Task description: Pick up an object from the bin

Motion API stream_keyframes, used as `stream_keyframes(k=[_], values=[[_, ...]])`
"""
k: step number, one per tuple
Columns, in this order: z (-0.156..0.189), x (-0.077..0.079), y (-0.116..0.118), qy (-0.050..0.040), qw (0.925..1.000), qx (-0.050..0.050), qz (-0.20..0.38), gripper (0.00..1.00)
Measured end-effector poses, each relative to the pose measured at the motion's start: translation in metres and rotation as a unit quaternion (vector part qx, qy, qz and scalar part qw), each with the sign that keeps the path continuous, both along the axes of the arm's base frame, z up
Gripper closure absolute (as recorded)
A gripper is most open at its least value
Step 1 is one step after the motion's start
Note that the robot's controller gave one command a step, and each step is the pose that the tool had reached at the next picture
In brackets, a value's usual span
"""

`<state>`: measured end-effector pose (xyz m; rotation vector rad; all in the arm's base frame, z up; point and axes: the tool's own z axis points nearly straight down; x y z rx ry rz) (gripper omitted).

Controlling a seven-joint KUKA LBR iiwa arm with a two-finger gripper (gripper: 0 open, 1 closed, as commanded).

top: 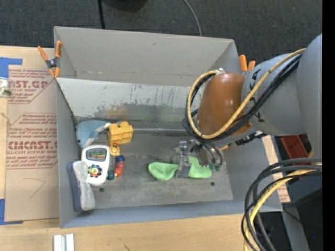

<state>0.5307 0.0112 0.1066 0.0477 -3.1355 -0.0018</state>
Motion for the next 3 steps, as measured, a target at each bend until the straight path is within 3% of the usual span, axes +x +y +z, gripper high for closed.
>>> stream_keyframes(k=[1, 2, 3], values=[[0.055, 0.014, 0.005, -0.004, 1.0, 0.0, -0.002, 1.0], [0.084, 0.021, 0.015, -0.0043, 1.0, 0.001, -0.003, 1.0], [0.123, 0.018, 0.006, 0.0007, 1.0, 0.0, 0.001, 1.0]])
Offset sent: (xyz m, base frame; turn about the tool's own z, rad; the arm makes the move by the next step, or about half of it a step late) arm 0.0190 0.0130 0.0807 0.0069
